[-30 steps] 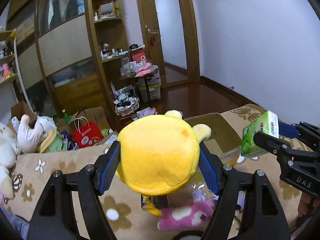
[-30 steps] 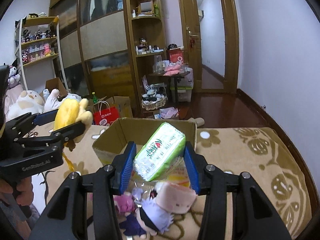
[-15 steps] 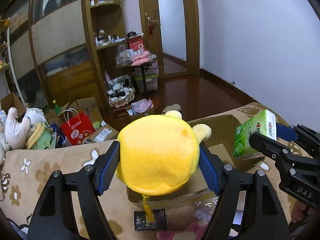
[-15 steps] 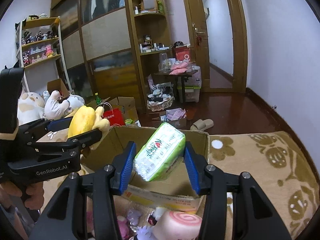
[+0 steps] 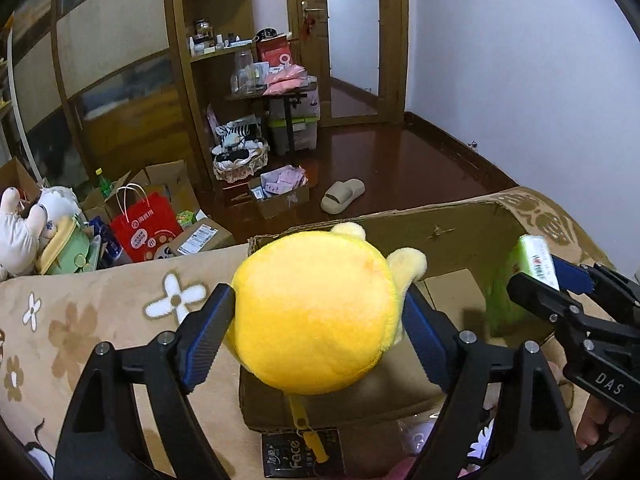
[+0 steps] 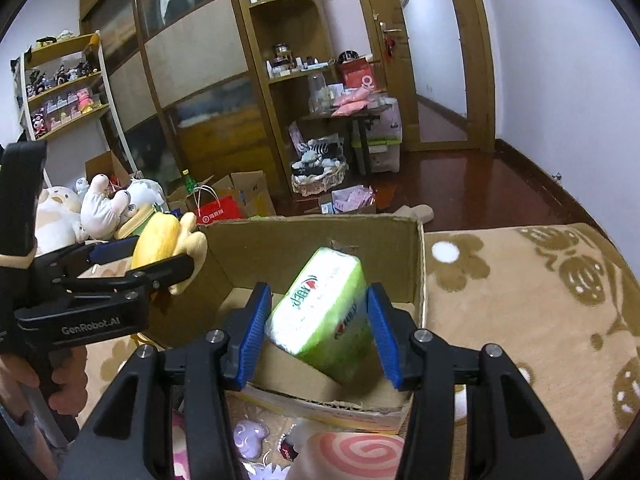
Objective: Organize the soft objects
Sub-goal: 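Carry both items over the box and open both grippers to drop them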
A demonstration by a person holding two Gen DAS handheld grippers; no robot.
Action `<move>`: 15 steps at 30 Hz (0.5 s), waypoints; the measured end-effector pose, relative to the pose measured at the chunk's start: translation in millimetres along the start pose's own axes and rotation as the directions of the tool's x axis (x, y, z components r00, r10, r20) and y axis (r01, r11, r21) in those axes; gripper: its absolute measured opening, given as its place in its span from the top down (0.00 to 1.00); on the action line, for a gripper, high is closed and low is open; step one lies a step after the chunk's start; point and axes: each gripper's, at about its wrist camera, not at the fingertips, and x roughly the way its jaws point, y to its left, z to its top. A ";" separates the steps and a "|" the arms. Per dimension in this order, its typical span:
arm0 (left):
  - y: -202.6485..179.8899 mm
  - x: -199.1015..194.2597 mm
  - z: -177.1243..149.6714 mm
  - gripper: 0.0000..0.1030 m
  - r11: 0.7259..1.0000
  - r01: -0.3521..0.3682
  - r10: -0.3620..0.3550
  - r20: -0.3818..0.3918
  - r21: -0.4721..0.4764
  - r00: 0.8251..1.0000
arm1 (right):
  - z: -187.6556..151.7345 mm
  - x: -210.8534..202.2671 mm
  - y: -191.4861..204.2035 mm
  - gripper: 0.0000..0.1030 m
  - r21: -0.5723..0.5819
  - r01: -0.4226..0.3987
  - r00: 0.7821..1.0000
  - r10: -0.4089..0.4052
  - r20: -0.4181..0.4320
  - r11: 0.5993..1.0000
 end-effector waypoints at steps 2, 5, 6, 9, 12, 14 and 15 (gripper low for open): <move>-0.8 1.2 0.5 0.16 1.000 -0.010 0.010 -0.007 0.016 1.000 | -1.1 2.3 -0.9 0.49 0.007 -0.004 1.000 0.004 -0.007 1.000; -3.7 -1.7 -1.5 0.09 0.999 -0.020 0.020 -0.005 0.038 1.000 | -1.3 0.6 -2.6 0.48 0.023 -0.009 1.000 0.010 -0.009 1.000; -5.1 -4.0 -2.5 0.09 0.999 -0.029 0.029 -0.004 0.044 1.000 | -0.7 -1.3 -2.6 0.44 0.028 -0.010 1.000 0.011 -0.006 1.000; -4.9 -9.2 -2.5 0.08 0.999 -0.033 0.033 -0.010 0.038 0.999 | -0.4 -10.6 -0.7 0.30 0.040 0.018 1.000 -0.018 0.017 0.999; -1.8 -19.1 -3.1 0.04 1.000 -0.030 0.030 -0.009 0.005 1.000 | -0.2 -24.2 0.4 0.16 0.049 0.042 0.998 -0.044 0.046 0.998; 0.5 -27.1 -3.2 0.03 1.000 -0.030 0.030 0.002 -0.008 1.000 | -0.4 -32.3 0.0 0.13 0.051 0.042 0.998 -0.045 0.054 0.998; 1.7 -30.1 -2.9 0.03 0.999 -0.032 0.032 0.004 -0.008 0.999 | 0.2 -35.2 0.2 0.12 0.052 0.043 0.997 -0.046 0.056 0.998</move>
